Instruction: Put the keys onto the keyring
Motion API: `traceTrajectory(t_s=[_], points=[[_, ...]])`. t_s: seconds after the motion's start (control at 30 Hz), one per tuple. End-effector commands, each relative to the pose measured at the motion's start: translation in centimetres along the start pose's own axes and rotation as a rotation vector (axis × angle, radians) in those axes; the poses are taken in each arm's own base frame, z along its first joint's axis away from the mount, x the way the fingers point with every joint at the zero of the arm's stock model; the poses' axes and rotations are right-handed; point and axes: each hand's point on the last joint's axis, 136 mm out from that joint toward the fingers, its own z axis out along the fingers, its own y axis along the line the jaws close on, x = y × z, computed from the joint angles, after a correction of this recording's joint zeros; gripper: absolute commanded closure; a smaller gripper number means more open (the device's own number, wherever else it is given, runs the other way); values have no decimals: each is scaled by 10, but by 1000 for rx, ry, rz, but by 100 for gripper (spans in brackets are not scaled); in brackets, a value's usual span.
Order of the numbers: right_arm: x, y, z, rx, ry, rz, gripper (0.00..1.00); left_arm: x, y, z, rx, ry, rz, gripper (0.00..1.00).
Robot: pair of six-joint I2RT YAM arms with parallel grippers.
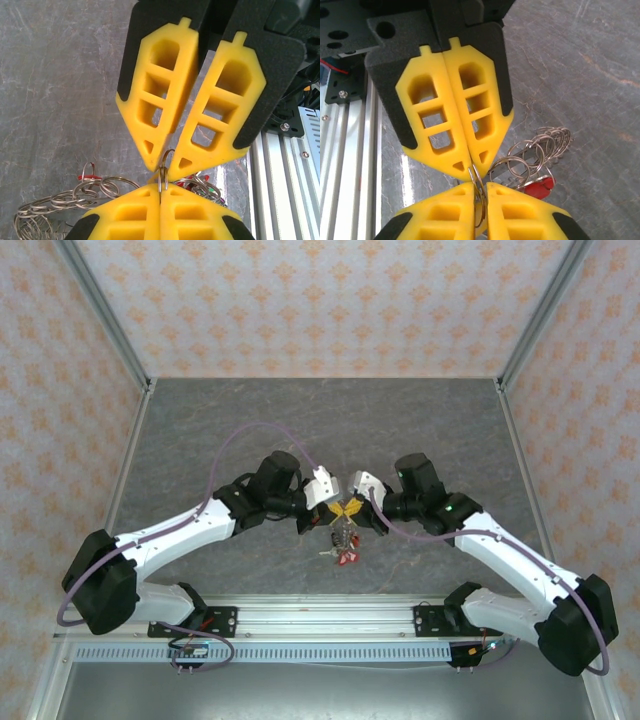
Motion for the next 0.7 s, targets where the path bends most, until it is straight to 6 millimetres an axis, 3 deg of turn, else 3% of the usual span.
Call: traceTrajectory(t_s=[0.0, 0.2, 0.67], points=[[-16, -5, -4, -6, -97, 15, 86, -30, -7, -11, 15, -112, 40, 100], [-16, -7, -9, -40, -143, 56, 80, -35, -9, -14, 16, -145, 41, 100], [-7, -9, -2, -79, -143, 69, 77, -39, -12, -16, 34, -165, 36, 100]])
